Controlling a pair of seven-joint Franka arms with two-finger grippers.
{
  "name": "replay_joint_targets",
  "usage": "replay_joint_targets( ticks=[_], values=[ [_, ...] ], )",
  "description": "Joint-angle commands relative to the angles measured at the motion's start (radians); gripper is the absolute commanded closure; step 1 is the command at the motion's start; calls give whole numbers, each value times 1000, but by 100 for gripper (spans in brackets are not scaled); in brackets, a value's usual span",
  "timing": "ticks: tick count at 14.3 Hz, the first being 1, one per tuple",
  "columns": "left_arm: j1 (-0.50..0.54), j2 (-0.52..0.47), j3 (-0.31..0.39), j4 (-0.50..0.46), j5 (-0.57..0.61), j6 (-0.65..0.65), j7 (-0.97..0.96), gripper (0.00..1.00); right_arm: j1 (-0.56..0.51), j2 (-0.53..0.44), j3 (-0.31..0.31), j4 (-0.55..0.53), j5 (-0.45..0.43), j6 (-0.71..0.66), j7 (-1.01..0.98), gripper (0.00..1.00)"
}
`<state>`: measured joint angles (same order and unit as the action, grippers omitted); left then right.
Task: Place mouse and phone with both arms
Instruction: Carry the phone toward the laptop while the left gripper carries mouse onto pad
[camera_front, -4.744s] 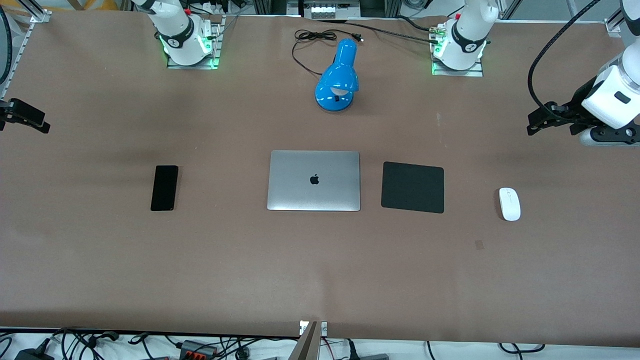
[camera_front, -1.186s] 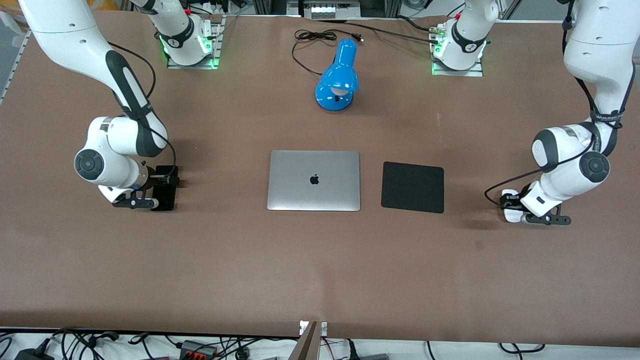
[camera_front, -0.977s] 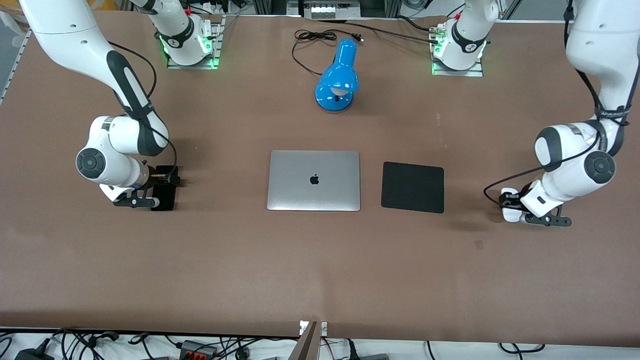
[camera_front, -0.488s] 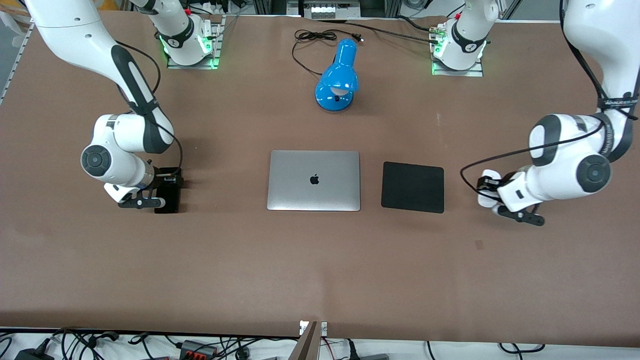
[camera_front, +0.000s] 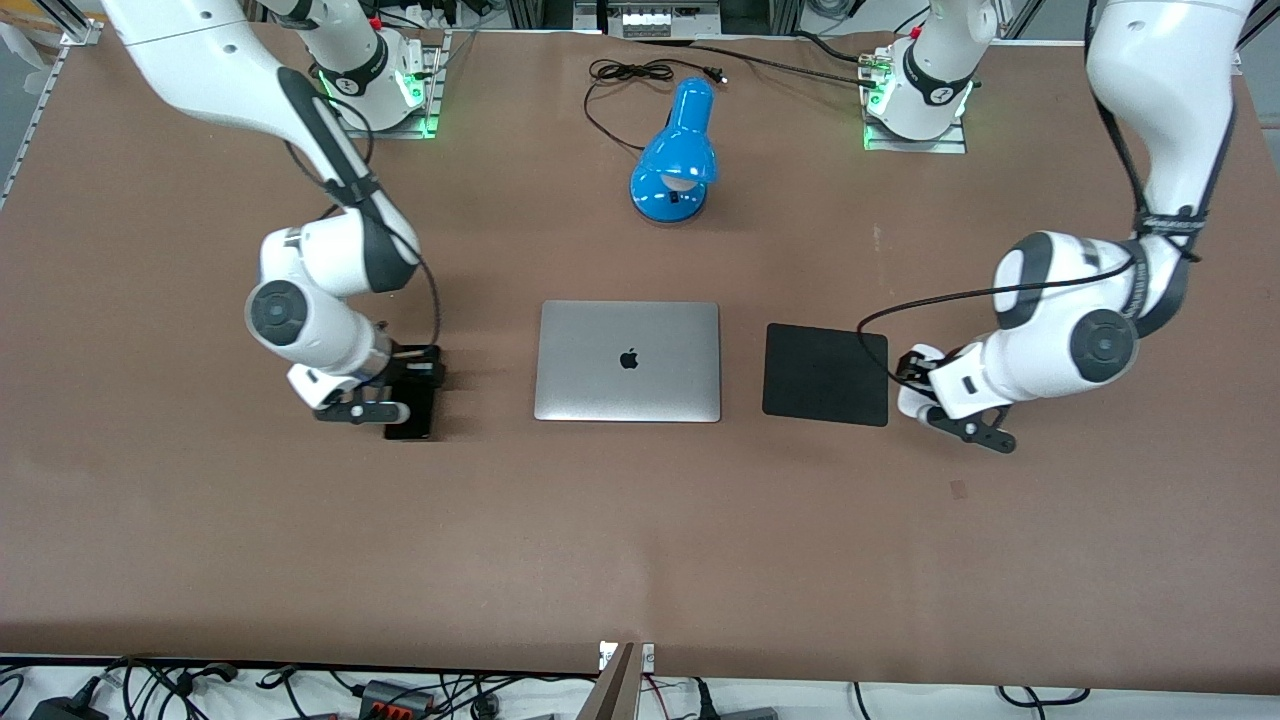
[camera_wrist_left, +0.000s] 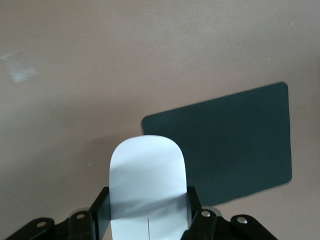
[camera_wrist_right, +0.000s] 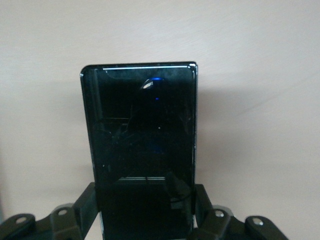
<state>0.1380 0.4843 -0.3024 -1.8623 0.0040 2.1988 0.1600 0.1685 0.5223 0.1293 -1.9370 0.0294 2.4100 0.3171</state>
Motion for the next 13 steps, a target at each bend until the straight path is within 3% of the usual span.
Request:
replay_joint_targets(
  ticks=[1, 4, 8, 10, 12, 13],
  values=[
    [-52, 10, -9, -96, 5, 166, -83, 72, 54, 62, 9, 46, 10, 8, 91, 79],
    [-129, 37, -6, -115, 17, 242, -238, 73, 68, 85, 10, 52, 10, 8, 105, 78],
    [-139, 57, -4, -147, 17, 286, -281, 73, 78, 99, 9, 52, 9, 23, 105, 74],
    [-144, 76, -4, -155, 19, 286, -341, 73, 75, 104, 9, 53, 10, 27, 109, 0],
    [-150, 77, -4, -155, 19, 286, -370, 70, 77, 90, 7, 85, 9, 23, 102, 0],
    [-152, 85, -4, -153, 19, 286, -379, 45, 68, 64, 6, 104, 9, 9, 100, 0]
  ],
)
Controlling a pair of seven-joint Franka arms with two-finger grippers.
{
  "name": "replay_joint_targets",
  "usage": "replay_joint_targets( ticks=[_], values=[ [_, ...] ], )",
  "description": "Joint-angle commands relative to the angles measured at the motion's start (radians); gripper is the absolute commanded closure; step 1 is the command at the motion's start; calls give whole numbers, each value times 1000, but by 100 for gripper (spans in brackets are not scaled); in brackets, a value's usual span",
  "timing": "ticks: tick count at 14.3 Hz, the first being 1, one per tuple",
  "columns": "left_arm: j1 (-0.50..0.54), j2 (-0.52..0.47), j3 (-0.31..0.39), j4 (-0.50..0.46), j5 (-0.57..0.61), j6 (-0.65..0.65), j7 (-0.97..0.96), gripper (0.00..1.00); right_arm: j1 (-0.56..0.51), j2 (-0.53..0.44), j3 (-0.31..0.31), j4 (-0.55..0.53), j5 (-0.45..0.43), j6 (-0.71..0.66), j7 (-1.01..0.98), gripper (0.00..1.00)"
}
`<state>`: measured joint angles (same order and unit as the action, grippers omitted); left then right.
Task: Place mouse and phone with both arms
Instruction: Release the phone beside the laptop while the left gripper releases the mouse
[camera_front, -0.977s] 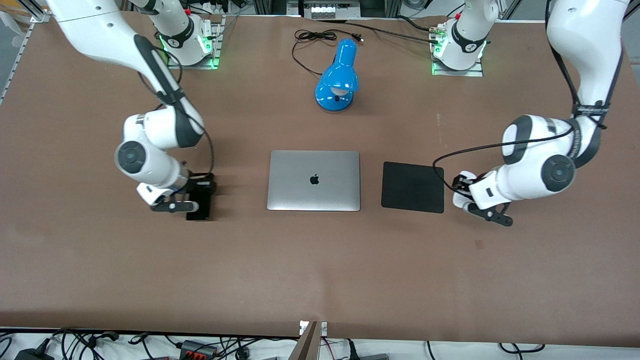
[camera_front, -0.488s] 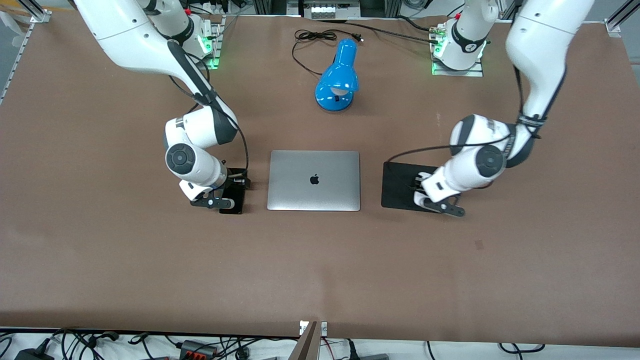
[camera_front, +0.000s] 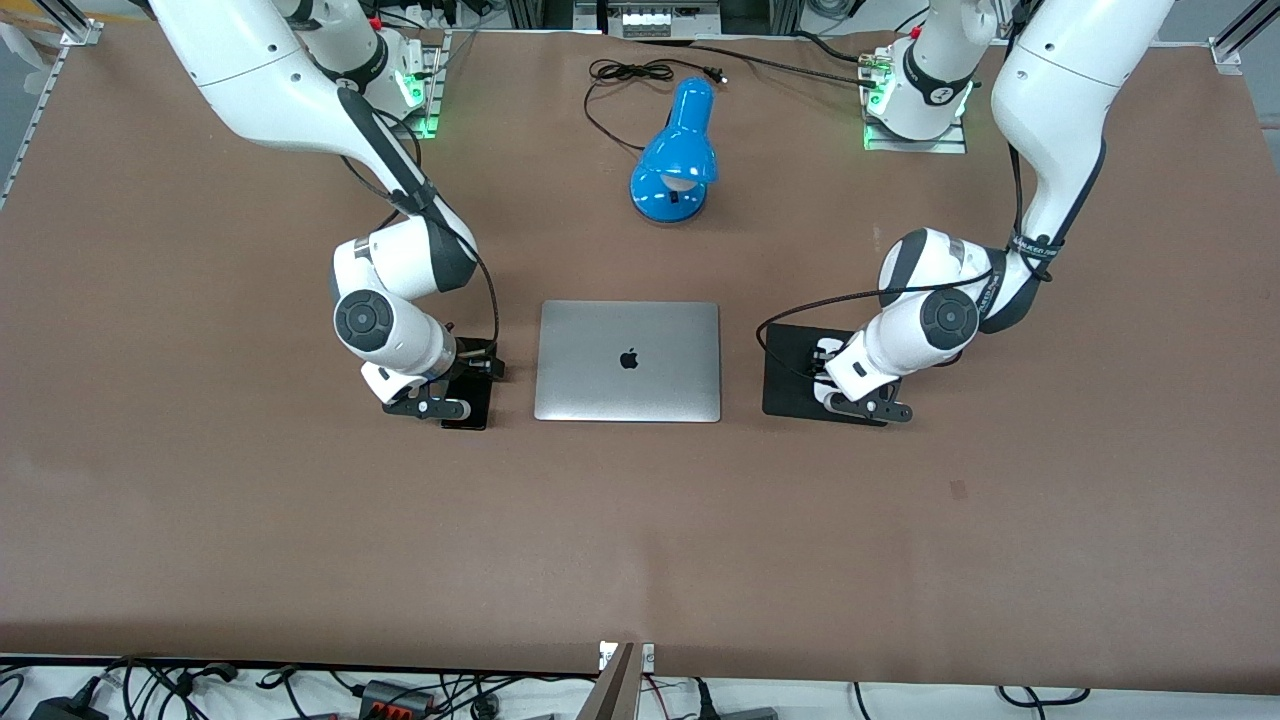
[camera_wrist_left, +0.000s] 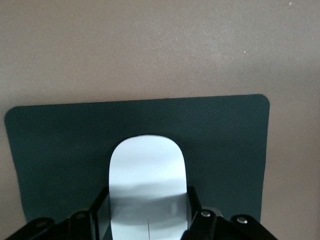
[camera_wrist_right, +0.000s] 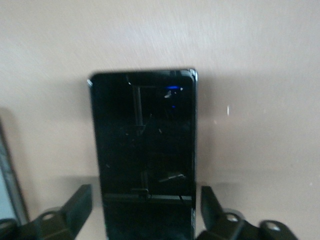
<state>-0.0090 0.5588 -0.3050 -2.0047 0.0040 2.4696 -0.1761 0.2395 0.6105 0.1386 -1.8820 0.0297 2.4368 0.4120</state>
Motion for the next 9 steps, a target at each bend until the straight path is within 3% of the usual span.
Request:
replay_joint_targets(
  ticks=[1, 4, 7, 9],
  values=[
    [-3, 10, 0, -9, 19, 15, -43, 0, -8, -63, -8, 64, 7, -45, 4, 0],
    [3, -5, -2, 0, 19, 5, -43, 0, -17, -164, -66, 134, -5, -166, -10, 0],
    [13, -88, -3, 18, 19, -7, -40, 0, -29, -166, -152, 362, -10, -501, -24, 0],
    [27, -134, 1, 103, 19, -171, -39, 0, -86, -179, -168, 418, -11, -614, -13, 0]
  ],
)
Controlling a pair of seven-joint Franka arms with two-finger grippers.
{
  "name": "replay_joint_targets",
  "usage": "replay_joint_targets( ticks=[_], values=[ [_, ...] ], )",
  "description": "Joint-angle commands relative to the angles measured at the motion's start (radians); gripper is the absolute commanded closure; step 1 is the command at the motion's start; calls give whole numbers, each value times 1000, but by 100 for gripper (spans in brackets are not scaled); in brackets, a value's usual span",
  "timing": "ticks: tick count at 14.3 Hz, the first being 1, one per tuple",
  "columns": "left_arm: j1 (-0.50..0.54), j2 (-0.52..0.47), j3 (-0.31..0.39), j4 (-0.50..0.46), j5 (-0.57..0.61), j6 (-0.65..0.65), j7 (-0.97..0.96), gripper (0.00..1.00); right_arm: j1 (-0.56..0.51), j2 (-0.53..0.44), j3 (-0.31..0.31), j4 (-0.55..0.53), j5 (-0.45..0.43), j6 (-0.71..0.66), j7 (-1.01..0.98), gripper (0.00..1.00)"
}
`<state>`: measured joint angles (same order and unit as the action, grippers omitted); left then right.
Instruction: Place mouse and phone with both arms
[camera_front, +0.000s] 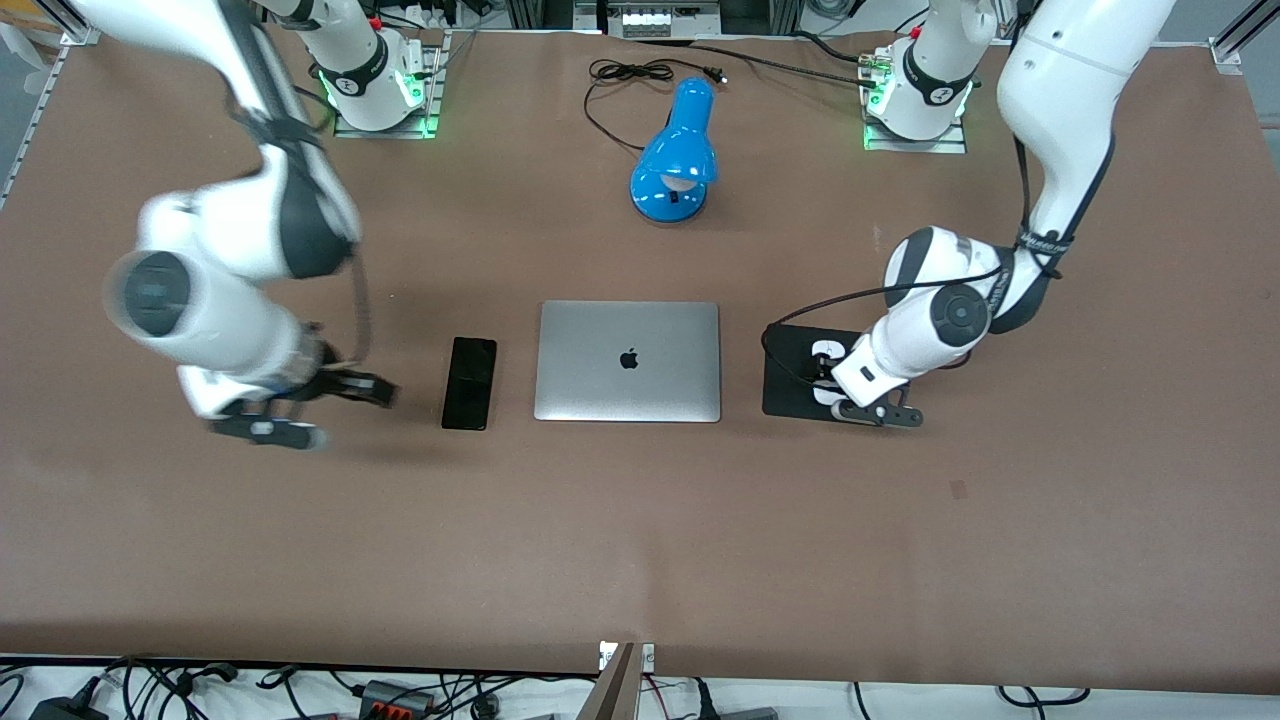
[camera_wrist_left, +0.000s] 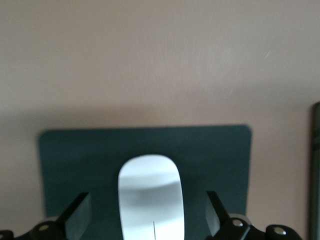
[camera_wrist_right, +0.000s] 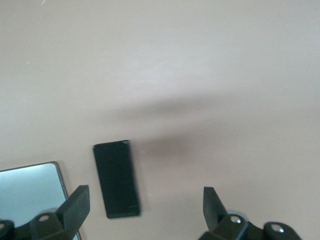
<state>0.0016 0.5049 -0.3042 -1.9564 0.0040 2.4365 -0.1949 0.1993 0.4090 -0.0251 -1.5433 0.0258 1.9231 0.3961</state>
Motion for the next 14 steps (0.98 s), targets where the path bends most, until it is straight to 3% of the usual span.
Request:
replay_joint_targets(
  ticks=[1, 6, 8, 10, 12, 13, 14],
  values=[
    [18, -88, 7, 114, 19, -239, -15, 0, -87, -1, -4, 86, -4, -130, -2, 0],
    [57, -85, 8, 529, 114, -750, 83, 0, -179, -140, -25, 97, -44, -300, -6, 0],
    [64, -88, 8, 655, 120, -916, 118, 0, -190, -153, -56, 199, -44, -363, -5, 0],
    [113, -86, 1, 773, 105, -1058, 120, 0, -202, -144, -55, 235, -32, -410, -8, 0],
    [107, -149, 29, 792, 80, -1076, 124, 0, -219, -144, -56, 253, -35, -421, -8, 0],
    [86, -198, 89, 744, 62, -1076, 126, 0, -239, -144, -58, 256, -29, -415, -9, 0],
    [43, -260, 194, 652, -22, -1058, 127, 0, -260, -142, -55, 261, -24, -397, 3, 0]
  ],
)
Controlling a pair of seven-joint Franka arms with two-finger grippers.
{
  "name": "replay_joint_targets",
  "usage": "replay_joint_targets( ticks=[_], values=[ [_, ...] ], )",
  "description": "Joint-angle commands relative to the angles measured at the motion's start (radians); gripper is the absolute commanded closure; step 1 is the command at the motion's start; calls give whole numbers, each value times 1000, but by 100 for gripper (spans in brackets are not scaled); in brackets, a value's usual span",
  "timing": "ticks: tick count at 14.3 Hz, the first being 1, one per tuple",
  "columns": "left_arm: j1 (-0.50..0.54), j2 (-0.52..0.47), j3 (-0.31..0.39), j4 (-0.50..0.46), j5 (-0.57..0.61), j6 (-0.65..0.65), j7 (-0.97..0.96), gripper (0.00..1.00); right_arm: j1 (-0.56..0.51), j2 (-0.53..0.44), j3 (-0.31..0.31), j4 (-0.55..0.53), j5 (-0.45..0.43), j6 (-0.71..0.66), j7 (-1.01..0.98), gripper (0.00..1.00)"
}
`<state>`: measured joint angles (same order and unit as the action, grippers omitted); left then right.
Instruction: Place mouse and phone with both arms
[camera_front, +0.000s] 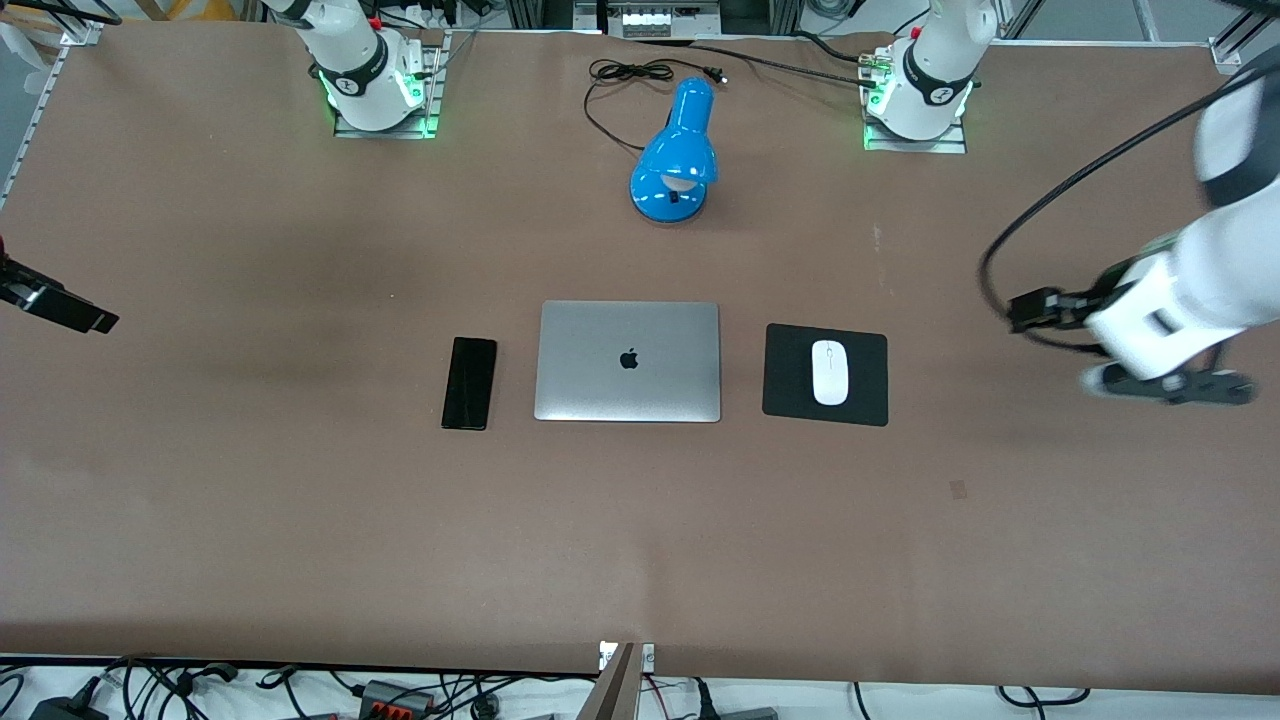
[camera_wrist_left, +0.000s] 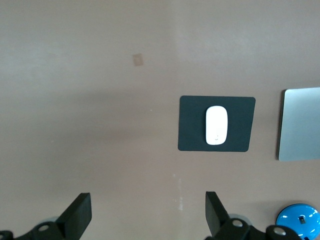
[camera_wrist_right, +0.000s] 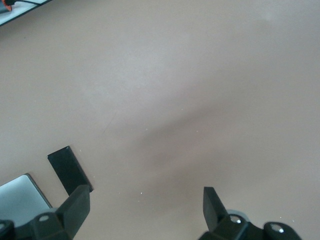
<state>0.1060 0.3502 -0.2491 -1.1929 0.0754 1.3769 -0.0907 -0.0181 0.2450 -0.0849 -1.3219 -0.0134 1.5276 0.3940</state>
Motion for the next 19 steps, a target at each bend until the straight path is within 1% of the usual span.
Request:
replay_joint_targets(
  ticks=[1, 2, 3, 4, 5, 6, 7, 9, 10, 12, 14, 16, 19],
  values=[
    [-90, -166, 227, -205, -171, 63, 26, 0, -64, 1, 11, 23, 51, 43, 0, 0],
    [-120, -238, 275, -293, -190, 156, 25, 0, -68, -47, 19, -24, 68, 45, -6, 0],
    [-135, -307, 280, -379, -177, 231, 22, 0, -72, -108, 52, -107, 70, 36, -1, 0],
    [-141, -357, 280, -430, -137, 246, 23, 0, -77, -187, 80, -219, 67, 39, 6, 0],
    [-152, -388, 280, -451, -120, 251, 22, 0, -82, -225, 92, -276, 53, 102, 6, 0],
    [-160, -396, 280, -459, -114, 248, 20, 0, -97, -236, 100, -295, 50, 143, 3, 0],
    [-158, -393, 280, -459, -105, 234, 22, 0, -97, -234, 103, -293, 44, 143, -18, 0],
    [-147, -367, 274, -435, -100, 199, 23, 0, -94, -230, 102, -289, 9, 143, -177, 0],
    [-146, -366, 274, -427, -101, 195, 23, 0, -92, -230, 102, -287, -5, 143, -217, 0],
    [-150, -361, 272, -416, -97, 169, 28, 0, -95, -227, 102, -287, -16, 143, -230, 0],
    [-163, -350, 269, -395, -80, 166, 29, 0, -98, -199, 100, -264, -17, 143, -250, 0],
    [-157, -350, 272, -395, -83, 166, 35, 0, -103, -198, 99, -264, -17, 143, -291, 0],
    [-161, -352, 271, -395, -81, 165, 31, 0, -111, -191, 91, -263, -3, 126, -294, 0]
  ],
)
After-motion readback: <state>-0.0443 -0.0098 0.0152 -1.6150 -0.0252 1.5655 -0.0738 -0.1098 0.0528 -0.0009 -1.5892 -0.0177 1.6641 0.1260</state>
